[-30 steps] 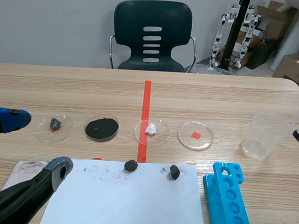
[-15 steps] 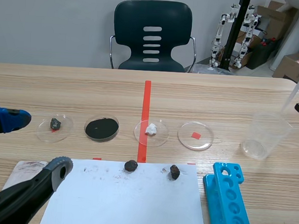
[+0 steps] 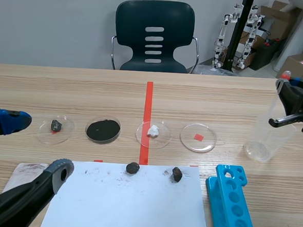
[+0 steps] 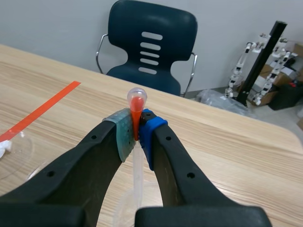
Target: Put the dropper in the beaker
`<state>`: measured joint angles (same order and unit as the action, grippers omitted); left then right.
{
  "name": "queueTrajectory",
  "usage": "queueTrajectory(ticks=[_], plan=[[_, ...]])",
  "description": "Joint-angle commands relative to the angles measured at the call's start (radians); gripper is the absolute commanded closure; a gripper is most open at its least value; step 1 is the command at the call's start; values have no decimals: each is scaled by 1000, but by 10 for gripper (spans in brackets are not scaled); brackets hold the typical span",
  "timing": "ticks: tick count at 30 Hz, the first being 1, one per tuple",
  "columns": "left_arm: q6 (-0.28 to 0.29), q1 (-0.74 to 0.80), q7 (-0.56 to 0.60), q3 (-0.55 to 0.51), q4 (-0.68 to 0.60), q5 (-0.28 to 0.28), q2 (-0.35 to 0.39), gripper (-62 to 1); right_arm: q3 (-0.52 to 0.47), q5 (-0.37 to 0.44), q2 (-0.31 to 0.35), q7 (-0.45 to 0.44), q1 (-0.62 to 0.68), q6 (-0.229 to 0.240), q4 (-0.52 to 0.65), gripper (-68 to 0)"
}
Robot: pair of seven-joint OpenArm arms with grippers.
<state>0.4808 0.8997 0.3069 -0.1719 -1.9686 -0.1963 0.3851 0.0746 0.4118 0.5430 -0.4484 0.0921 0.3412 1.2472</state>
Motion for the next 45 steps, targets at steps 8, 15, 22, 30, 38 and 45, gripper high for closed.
queueTrajectory(ticks=[8, 15, 22, 30, 38, 45], plan=[[2, 0, 14, 1, -6, -13, -2, -559, 18, -10, -9, -49, -13, -24, -56, -22], [2, 0, 14, 1, -6, -13, -2, -559, 19, -42, -30, -56, -21, -23, -81, -22], [2, 0, 14, 1, -6, -13, -2, -559, 19, -69, -53, -56, -23, -31, -112, -22], [2, 0, 14, 1, -6, -13, -2, -559, 19, -69, -53, -55, -23, -42, -113, -123], [2, 0, 14, 1, -6, -13, -2, -559, 18, -68, -53, -56, -20, -42, -113, -491], [2, 0, 14, 1, -6, -13, -2, -559, 18, -56, -28, -69, 11, -41, -75, -594]])
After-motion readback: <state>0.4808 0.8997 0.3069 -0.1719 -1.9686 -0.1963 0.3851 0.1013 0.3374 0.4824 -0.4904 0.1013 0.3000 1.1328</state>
